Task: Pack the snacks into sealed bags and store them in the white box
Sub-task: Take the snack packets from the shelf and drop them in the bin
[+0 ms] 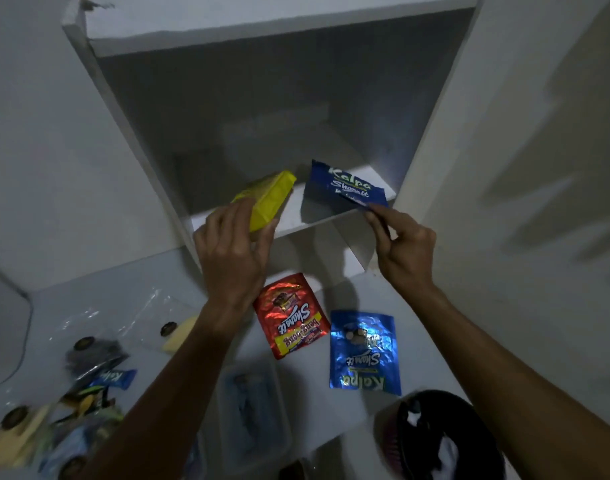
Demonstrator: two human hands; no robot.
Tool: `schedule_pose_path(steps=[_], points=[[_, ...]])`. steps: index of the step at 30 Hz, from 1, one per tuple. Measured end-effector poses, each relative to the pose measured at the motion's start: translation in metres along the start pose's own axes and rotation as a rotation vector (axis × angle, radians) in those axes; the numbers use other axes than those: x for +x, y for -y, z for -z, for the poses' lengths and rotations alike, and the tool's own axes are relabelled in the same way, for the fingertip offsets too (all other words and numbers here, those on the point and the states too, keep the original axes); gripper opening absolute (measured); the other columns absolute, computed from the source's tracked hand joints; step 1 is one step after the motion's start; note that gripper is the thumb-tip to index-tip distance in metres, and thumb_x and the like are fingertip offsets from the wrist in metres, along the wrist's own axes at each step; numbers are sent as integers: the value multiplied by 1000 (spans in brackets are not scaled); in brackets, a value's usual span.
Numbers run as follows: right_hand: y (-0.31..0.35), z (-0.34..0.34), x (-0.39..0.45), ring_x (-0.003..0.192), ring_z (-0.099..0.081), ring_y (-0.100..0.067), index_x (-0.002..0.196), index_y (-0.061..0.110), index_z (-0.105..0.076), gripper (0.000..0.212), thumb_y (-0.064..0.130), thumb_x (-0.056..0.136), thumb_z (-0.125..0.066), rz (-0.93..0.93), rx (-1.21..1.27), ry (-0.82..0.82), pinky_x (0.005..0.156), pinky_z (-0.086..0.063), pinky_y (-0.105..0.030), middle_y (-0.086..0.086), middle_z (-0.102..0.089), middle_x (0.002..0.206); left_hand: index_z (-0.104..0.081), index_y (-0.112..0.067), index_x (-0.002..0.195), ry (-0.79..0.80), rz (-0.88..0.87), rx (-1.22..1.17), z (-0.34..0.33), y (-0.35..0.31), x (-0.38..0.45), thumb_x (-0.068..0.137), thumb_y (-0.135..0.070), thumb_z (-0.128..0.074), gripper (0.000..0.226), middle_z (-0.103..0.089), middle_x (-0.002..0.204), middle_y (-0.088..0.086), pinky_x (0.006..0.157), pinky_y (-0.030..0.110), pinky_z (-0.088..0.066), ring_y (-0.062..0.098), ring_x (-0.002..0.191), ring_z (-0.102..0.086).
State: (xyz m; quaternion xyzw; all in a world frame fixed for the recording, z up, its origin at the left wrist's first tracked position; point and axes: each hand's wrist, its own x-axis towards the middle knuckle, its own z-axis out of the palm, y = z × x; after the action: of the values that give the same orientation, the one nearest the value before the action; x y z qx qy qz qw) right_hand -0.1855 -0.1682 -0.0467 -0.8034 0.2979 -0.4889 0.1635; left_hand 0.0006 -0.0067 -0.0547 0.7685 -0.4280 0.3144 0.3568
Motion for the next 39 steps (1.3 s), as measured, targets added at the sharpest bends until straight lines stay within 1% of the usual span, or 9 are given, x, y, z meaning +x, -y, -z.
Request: schedule_pose_path(steps=[3, 7, 11, 16, 20, 24, 27, 30, 39], points=[[10, 34, -3, 79, -69, -10, 105, 11, -76, 17, 18, 93, -67, -81, 78, -129, 75, -52, -20, 1, -76, 95, -59, -8, 123, -51, 60, -72, 11, -29, 6, 100, -44, -49, 43, -66, 110, 15, 80, 42, -44, 32, 98, -60], [3, 101, -31, 82, -64, 8, 104, 8, -75, 16, 16, 94, -65, -245, 123, -243, 75, -48, -13, 9, -71, 95, -57, -2, 123, -101, 111, -232, 26, -77, -2, 97, -32, -60, 40, -64, 108, 19, 79, 48, -49, 36, 96, -58], [-33, 177, -91, 80, -63, 4, 104, 8, -74, 17, 18, 95, -64, -411, 5, -287, 74, -46, -7, 7, -70, 96, -59, 7, 120, -62, 154, -389, 34, -135, -38, 97, -26, -61, 40, -63, 104, 23, 81, 47, -50, 38, 94, -59], [-101, 252, -184, 78, -62, -3, 102, 7, -74, 17, 17, 96, -62, -669, -108, -246, 69, -41, -1, 2, -70, 91, -61, 1, 117, 265, 235, -476, 11, -229, -105, 95, -29, -61, 37, -67, 106, 17, 86, 35, -45, 33, 97, -63], [-154, 285, -256, 75, -65, -16, 100, 10, -75, 16, 20, 96, -63, -854, -205, -191, 65, -40, -16, -3, -73, 86, -60, -7, 114, 616, 284, -516, -28, -294, -185, 93, -30, -58, 30, -67, 104, 12, 80, 30, -41, 30, 94, -63], [-185, 300, -325, 78, -68, -32, 102, 17, -74, 19, 24, 97, -58, -1107, -332, -30, 65, -40, -26, -11, -75, 86, -60, -4, 117, 847, 495, -464, -55, -339, -273, 93, -35, -59, 39, -67, 106, 16, 77, 23, -37, 34, 97, -64], [-197, 304, -366, 85, -67, -36, 108, 20, -72, 23, 30, 98, -53, -1281, -334, 55, 68, -50, -33, -11, -73, 89, -51, -9, 133, 1045, 616, -389, -67, -358, -326, 94, -51, -53, 58, -62, 125, 16, 93, 39, -46, 34, 114, -58], [-210, 299, -386, 88, -66, -36, 108, 21, -71, 25, 35, 98, -52, -1388, -348, 86, 71, -55, -40, -10, -72, 89, -55, -11, 127, 1086, 596, -312, -80, -370, -359, 93, -56, -50, 58, -65, 118, 13, 88, 45, -50, 32, 108, -61], [-256, 274, -386, 100, -64, -31, 121, 29, -64, 30, 40, 99, -47, -1468, -315, 153, 75, -51, -34, -4, -70, 106, -50, -14, 133, 1174, 632, -244, -135, -403, -387, 91, -47, -58, 54, -59, 127, 11, 96, 54, -47, 32, 119, -53]])
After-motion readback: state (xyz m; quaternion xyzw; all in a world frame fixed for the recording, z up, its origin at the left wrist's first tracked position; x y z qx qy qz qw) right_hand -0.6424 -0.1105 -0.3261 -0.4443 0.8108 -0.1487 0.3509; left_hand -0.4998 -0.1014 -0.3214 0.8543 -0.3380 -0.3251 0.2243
